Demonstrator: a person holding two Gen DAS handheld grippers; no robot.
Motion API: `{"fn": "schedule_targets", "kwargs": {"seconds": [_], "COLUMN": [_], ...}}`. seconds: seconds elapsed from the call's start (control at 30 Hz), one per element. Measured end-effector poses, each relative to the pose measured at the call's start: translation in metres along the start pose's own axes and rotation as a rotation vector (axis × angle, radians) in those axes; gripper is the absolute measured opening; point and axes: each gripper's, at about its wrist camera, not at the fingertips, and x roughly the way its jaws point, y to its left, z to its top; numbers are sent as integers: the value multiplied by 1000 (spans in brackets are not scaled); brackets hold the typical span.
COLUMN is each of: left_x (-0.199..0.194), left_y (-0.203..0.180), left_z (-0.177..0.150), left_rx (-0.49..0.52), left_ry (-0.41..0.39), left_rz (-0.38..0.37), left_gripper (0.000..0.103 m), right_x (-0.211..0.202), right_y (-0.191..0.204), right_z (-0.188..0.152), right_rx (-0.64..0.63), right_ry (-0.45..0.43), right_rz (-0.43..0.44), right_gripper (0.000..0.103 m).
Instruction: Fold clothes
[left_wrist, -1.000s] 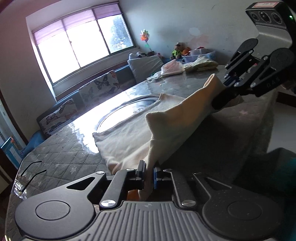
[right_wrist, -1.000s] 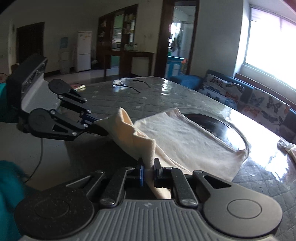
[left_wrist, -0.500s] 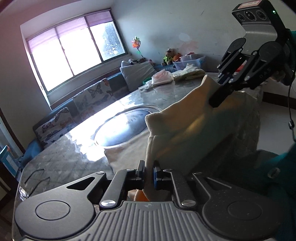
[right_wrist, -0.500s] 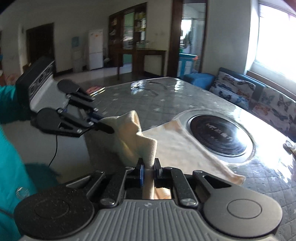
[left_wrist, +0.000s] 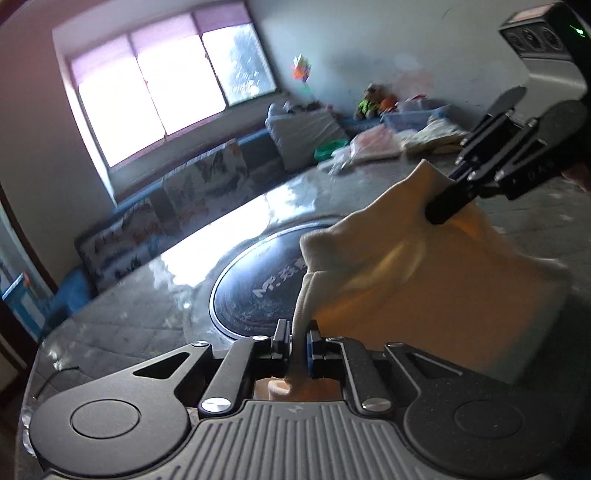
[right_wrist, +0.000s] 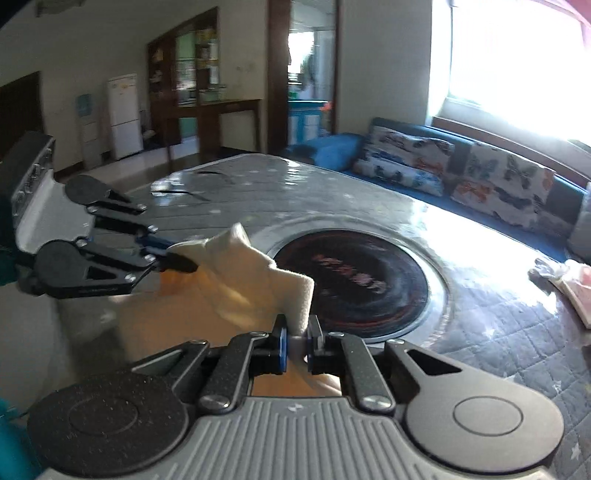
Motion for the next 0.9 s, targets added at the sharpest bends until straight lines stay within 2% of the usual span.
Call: {"fn": "schedule_targets", "kwargs": {"seconds": [0.13, 0.23, 0.27, 0.33, 0.43, 0.6, 0.7, 0.77, 0.9], "left_x": [35, 47, 48, 49, 50, 51, 46, 39, 28], "left_y": [4, 5, 5, 8, 18, 33, 37, 38, 22], "left_z": [-3, -7, -9, -11, -10, -7, -4, 0, 9], "left_rx": [-38, -51, -49, -57, -105, -188, -223, -237, -231], "left_ry": [65, 96, 100, 102, 106, 120, 113, 92, 57], "left_rz": [13, 25, 34, 52, 68, 139, 174, 156, 66], "left_gripper": [14, 24, 29, 33, 39, 42, 42, 41, 41], "right_x": [36, 59, 63, 64, 58, 46, 44, 49, 67], "right_y": [-13, -21, -23, -27, -32, -30, -22, -13, -5], "right_z": [-11, -23, -26, -31, -33, -29, -23, -19, -15], "right_rx": [59, 114, 131, 145, 175, 203, 196, 172, 165], "right_ry": [33, 60, 67, 62, 44, 0, -15, -9, 23], "right_rz": [-32, -51, -56, -82, -119, -167, -140, -115, -99], "right_gripper": [10, 12, 17, 26, 27, 27, 27, 27, 27]}}
